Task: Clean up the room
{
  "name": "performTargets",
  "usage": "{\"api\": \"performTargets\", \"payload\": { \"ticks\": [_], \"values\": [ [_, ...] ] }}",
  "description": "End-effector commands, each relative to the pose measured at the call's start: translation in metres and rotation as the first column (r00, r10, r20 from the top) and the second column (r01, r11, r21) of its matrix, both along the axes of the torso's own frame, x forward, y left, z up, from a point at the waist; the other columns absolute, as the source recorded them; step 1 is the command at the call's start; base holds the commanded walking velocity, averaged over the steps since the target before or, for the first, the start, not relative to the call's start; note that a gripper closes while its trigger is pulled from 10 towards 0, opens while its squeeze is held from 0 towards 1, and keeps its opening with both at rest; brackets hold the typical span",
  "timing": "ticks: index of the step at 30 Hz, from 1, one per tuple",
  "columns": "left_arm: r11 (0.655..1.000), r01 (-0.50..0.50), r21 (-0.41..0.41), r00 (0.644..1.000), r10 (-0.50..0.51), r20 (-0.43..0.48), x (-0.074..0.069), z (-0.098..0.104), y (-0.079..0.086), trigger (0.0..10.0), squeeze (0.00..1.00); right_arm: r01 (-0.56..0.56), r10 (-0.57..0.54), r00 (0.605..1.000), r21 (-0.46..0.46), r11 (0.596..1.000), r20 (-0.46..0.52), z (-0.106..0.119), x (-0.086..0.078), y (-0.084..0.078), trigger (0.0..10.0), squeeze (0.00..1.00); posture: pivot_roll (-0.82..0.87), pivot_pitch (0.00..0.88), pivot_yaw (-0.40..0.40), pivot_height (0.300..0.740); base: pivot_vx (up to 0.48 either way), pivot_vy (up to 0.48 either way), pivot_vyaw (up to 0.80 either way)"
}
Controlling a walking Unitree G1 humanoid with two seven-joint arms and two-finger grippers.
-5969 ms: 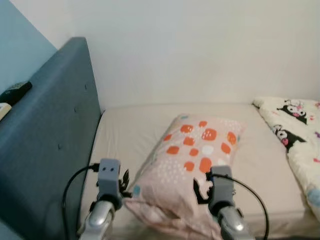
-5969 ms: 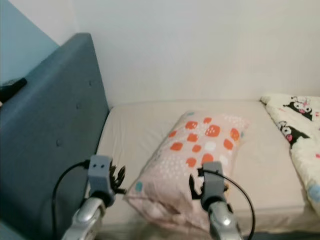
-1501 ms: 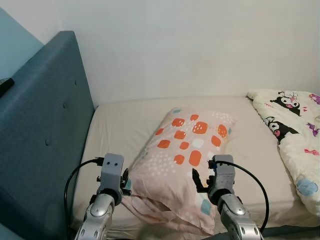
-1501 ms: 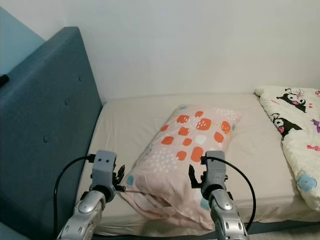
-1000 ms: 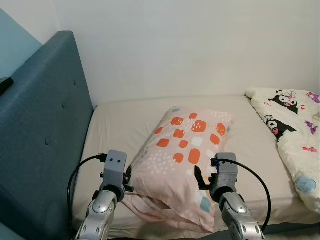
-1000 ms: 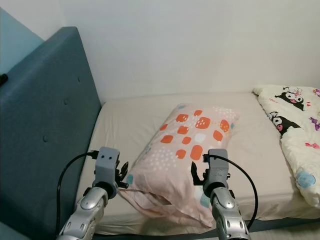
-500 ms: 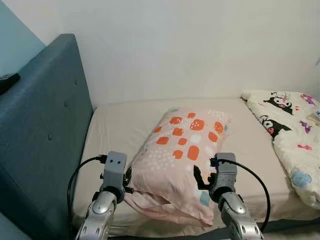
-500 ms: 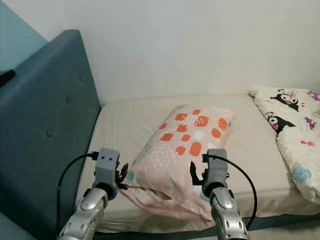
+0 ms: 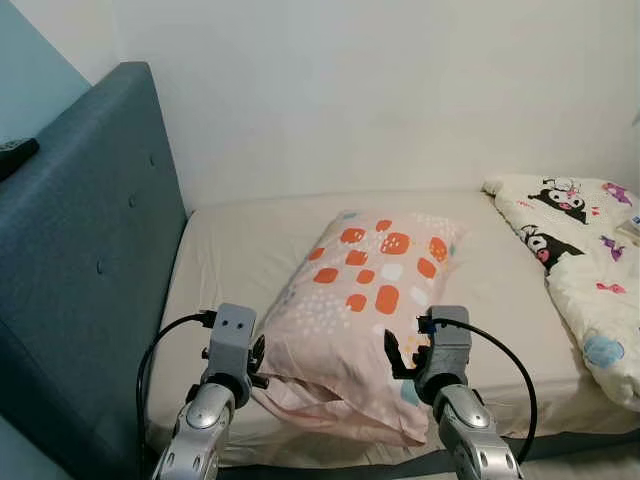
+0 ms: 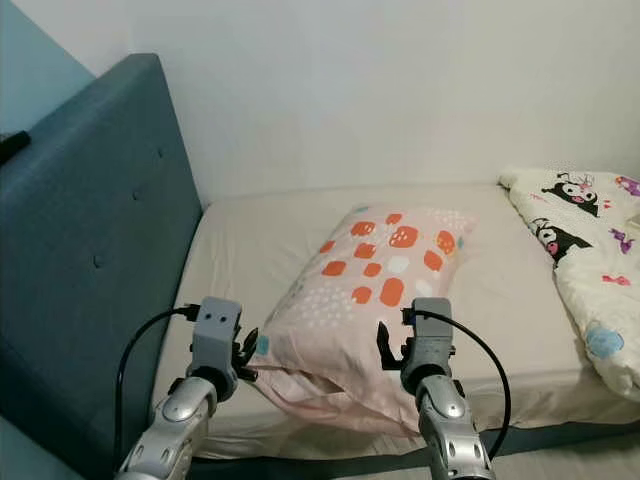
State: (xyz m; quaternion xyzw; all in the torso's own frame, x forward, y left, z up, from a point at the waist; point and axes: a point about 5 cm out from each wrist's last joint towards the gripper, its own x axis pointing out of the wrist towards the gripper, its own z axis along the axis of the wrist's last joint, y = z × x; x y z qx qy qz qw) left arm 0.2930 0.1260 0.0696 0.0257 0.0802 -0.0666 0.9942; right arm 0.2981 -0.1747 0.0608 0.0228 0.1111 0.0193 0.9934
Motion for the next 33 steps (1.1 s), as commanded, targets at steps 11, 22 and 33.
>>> {"api": "performTargets", "payload": {
  "ticks": [11, 22, 33],
  "values": [
    [1.000, 0.016, 0.020, 1.000, -0.016, -0.008, -0.001, 0.000, 0.003, 10.0, 0.00, 0.006, -0.006, 1.000, 0.017, 1.000, -0.012, -0.004, 0.000, 0.001, 10.0, 0.00, 0.01, 0.075, -0.007, 0.637, 0.000, 0.000, 0.00],
    [0.999, 0.040, 0.033, 0.999, -0.040, 0.001, 0.007, 0.009, 0.005, 10.0, 0.00, -0.010, 0.009, 1.000, 0.021, 1.000, 0.006, 0.006, 0.012, 0.005, 10.0, 0.00, 0.03, 0.129, 0.012, 0.637, 0.000, 0.000, 0.00],
    [1.000, 0.011, 0.027, 1.000, -0.011, 0.014, 0.022, 0.025, 0.013, 10.0, 0.00, -0.023, 0.023, 1.000, 0.028, 0.999, 0.019, 0.018, 0.028, 0.009, 10.0, 0.00, 0.04, 0.202, 0.023, 0.613, 0.000, 0.000, 0.00]
  ]
}}
